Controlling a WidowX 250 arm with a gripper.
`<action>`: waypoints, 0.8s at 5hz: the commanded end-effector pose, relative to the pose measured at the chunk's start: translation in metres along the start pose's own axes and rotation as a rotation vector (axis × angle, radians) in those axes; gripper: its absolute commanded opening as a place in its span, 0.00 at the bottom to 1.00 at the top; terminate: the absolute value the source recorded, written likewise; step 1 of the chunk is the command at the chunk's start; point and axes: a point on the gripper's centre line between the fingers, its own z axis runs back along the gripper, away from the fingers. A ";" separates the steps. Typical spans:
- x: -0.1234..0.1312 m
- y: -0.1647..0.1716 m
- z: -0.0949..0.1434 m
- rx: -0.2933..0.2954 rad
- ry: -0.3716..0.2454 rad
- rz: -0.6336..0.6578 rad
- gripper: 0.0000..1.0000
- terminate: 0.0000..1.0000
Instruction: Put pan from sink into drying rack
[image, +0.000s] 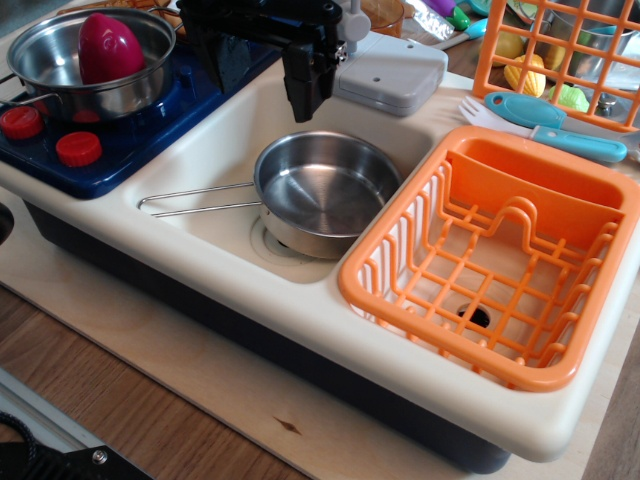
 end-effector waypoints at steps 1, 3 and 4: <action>0.000 0.000 0.000 0.000 0.000 0.000 1.00 0.00; 0.012 0.006 -0.031 -0.052 -0.047 -0.046 1.00 0.00; 0.016 0.006 -0.045 -0.080 -0.052 -0.036 1.00 0.00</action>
